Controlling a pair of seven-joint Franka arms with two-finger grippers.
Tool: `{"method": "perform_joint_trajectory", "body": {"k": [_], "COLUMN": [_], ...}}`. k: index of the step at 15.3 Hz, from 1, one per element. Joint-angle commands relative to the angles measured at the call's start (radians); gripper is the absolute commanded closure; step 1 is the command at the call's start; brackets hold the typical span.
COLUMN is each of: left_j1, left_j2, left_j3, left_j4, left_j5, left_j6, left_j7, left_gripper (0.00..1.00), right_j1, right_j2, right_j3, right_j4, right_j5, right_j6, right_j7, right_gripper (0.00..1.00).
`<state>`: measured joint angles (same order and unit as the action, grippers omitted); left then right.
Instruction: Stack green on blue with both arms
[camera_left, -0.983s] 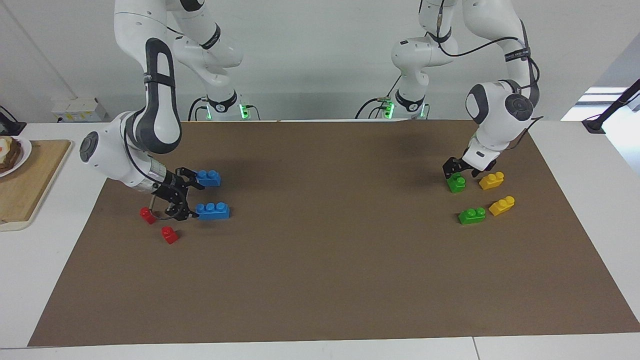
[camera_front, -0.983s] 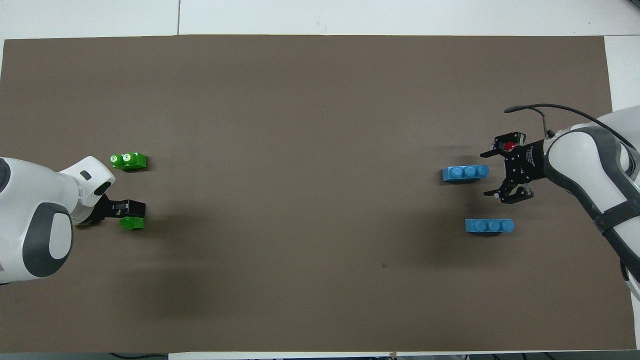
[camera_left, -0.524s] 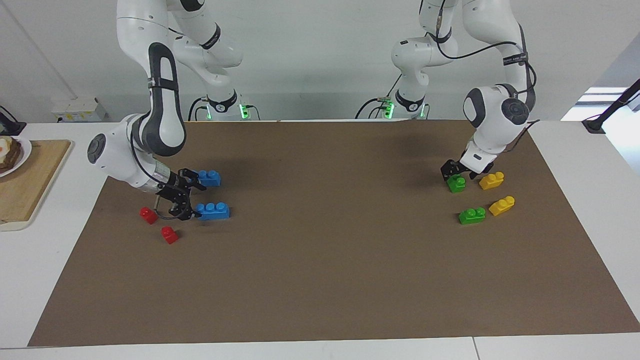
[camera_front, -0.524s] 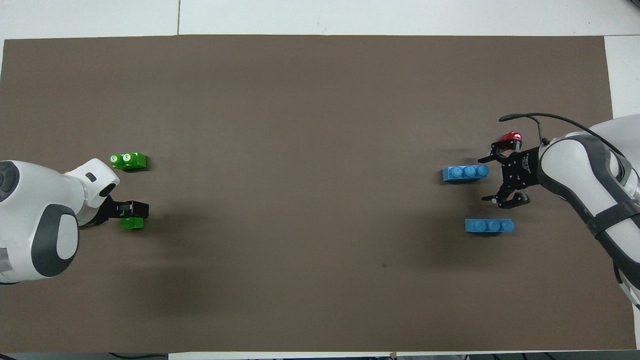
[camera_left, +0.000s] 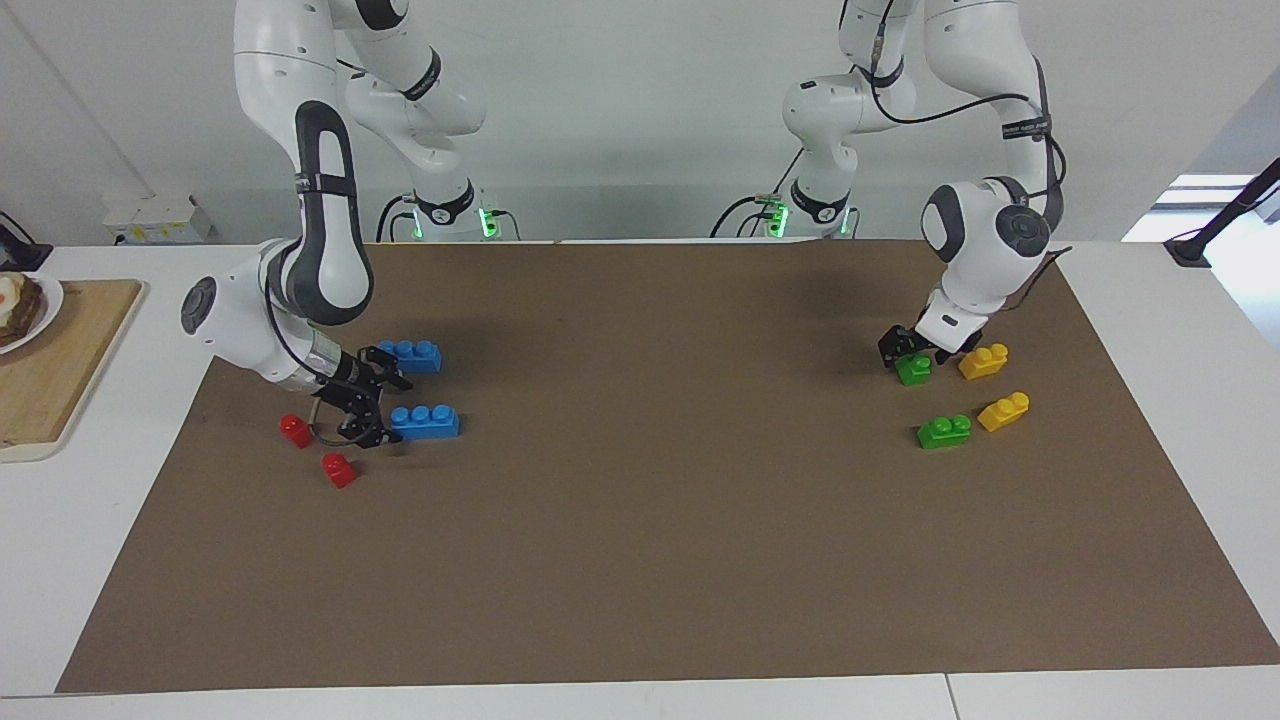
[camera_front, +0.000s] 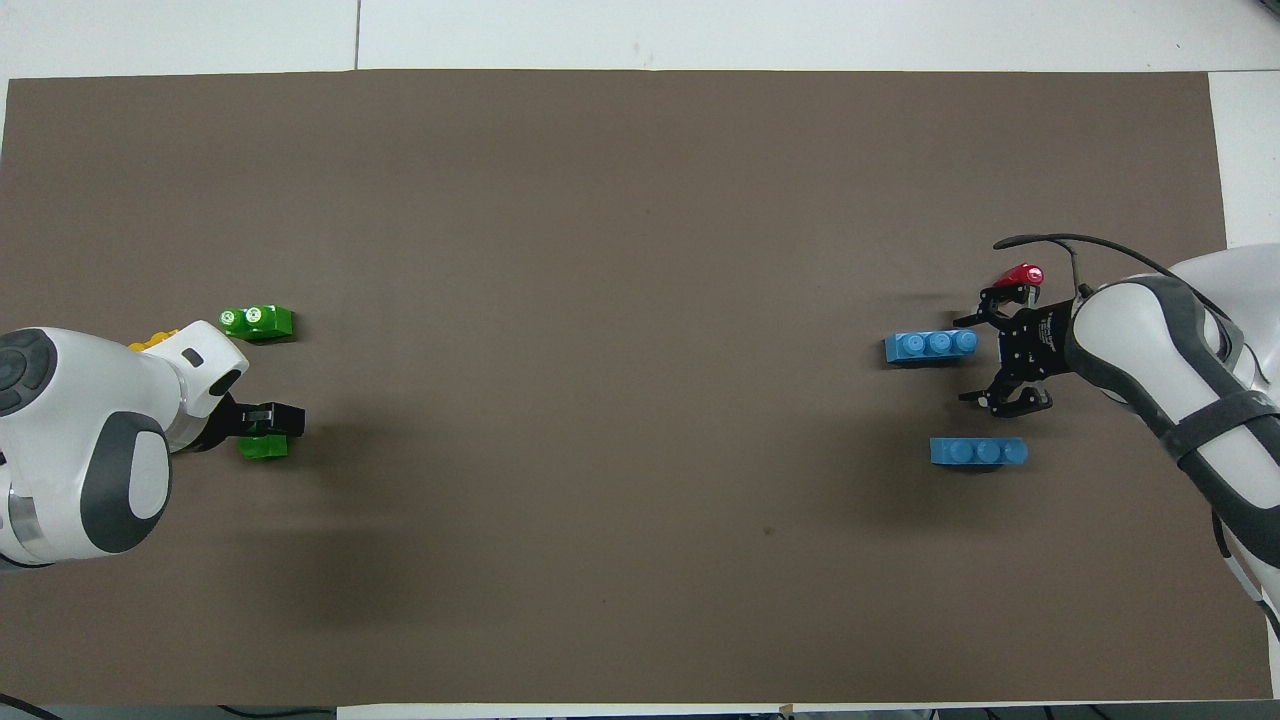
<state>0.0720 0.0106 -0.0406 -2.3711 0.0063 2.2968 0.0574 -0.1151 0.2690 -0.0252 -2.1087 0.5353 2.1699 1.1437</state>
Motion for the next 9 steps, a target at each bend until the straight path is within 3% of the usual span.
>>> {"method": "perform_joint_trajectory", "body": {"k": [1, 3, 5, 6, 9], "left_j1": [0.003, -0.001, -0.004, -0.004, -0.004], "left_j2": [-0.004, -0.004, -0.004, -0.004, -0.004], "left_j3": [-0.002, -0.002, -0.002, -0.002, -0.002], "left_j4": [-0.014, -0.014, -0.011, -0.008, 0.019], "left_j5": [0.012, 0.012, 0.012, 0.012, 0.012], "left_j6": [0.018, 0.012, 0.009, 0.007, -0.010], "left_j7": [-0.002, -0.002, -0.002, 0.001, 0.002], "left_gripper": [0.26, 0.56, 0.92, 1.00, 1.00], "right_j1": [-0.009, -0.005, 0.000, 0.000, 0.000], "right_j2": [-0.002, -0.002, -0.002, -0.002, 0.001], "right_j3": [0.007, 0.007, 0.007, 0.007, 0.007], "right_j4": [-0.010, -0.008, -0.007, -0.004, -0.001], "right_j5": [0.038, 0.041, 0.063, 0.064, 0.065], "right_j6": [0.019, 0.018, 0.018, 0.018, 0.030], "right_j7": [-0.027, -0.015, -0.019, -0.022, -0.032], "right_gripper": [0.00, 0.02, 0.13, 0.23, 0.57]}}
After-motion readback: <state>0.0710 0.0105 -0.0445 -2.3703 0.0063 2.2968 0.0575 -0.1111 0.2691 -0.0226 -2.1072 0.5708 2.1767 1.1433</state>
